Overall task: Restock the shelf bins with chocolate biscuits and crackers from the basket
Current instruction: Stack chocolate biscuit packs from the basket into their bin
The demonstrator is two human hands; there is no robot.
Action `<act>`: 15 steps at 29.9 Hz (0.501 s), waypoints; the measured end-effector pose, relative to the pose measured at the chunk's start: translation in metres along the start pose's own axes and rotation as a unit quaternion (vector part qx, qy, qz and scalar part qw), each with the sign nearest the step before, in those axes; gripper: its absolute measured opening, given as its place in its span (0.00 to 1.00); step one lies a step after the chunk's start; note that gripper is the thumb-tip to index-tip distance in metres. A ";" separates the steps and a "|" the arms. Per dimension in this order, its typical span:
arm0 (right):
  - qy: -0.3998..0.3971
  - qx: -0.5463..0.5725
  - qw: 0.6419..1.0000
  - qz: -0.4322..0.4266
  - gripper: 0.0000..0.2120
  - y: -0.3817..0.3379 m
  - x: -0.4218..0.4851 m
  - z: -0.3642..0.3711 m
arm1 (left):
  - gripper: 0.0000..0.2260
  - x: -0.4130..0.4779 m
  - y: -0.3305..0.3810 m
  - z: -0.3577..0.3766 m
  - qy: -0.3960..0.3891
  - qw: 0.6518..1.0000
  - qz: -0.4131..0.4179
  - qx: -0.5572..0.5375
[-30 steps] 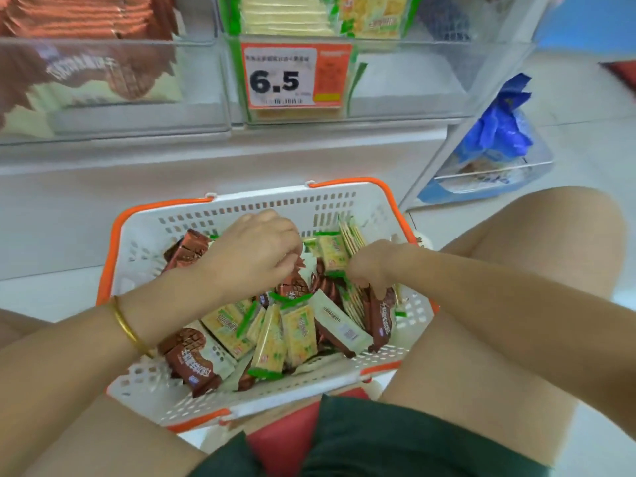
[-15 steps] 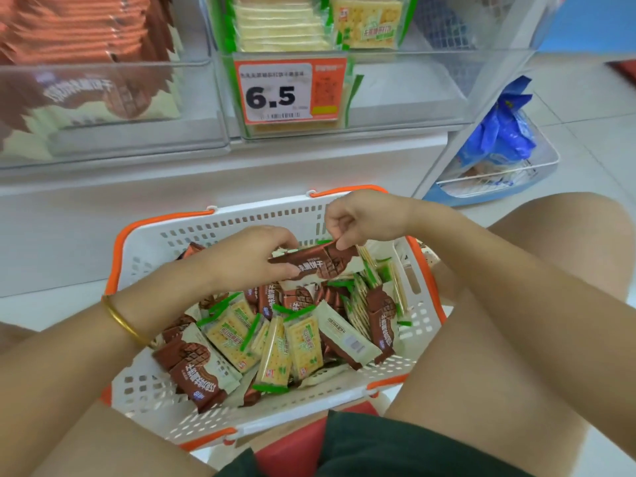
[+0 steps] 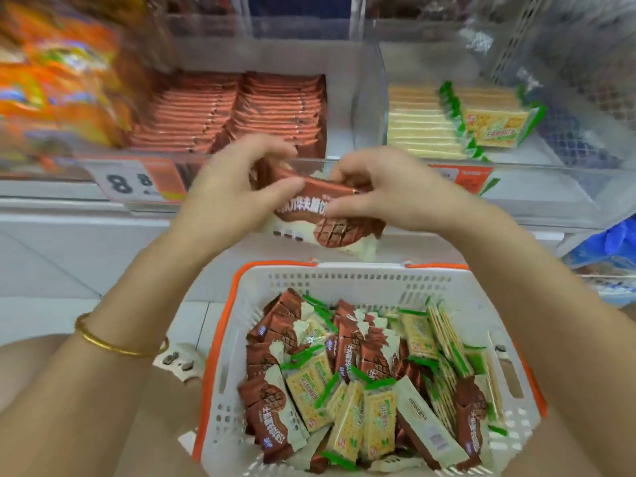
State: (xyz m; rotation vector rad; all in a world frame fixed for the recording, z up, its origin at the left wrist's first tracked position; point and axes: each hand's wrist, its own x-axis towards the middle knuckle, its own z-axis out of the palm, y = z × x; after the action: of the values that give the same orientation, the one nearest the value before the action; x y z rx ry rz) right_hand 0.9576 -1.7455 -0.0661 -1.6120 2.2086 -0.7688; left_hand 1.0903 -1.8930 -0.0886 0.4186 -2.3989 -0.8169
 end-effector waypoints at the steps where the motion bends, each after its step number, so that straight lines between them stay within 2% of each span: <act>1: 0.028 -0.006 0.999 -0.015 0.06 -0.011 0.010 -0.011 | 0.18 0.001 -0.002 -0.010 0.070 0.997 0.010 0.005; 4: 0.093 -0.052 0.993 -0.048 0.07 -0.035 0.041 -0.037 | 0.23 0.003 -0.012 -0.028 0.190 0.975 0.051 0.103; 6: 0.116 -0.081 0.988 -0.060 0.07 -0.041 0.062 -0.045 | 0.23 0.001 -0.018 -0.033 0.207 0.968 0.032 0.141; 8: 0.133 -0.117 0.983 -0.054 0.07 -0.040 0.083 -0.044 | 0.24 -0.001 -0.027 -0.032 0.183 0.969 0.005 0.168; 11: 0.077 -0.205 0.975 -0.017 0.10 -0.034 0.107 -0.028 | 0.22 -0.004 -0.038 -0.026 0.134 0.965 -0.004 0.225; 15: -0.005 -0.273 0.962 0.019 0.14 -0.023 0.118 -0.006 | 0.14 -0.009 -0.040 -0.022 0.124 0.961 0.000 0.247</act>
State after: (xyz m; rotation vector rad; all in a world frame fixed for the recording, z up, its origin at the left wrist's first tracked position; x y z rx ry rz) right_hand 0.9337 -1.8603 -0.0398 -1.7827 2.5839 -0.1316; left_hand 1.1146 -1.9295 -0.1032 0.6701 -2.3419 -0.1362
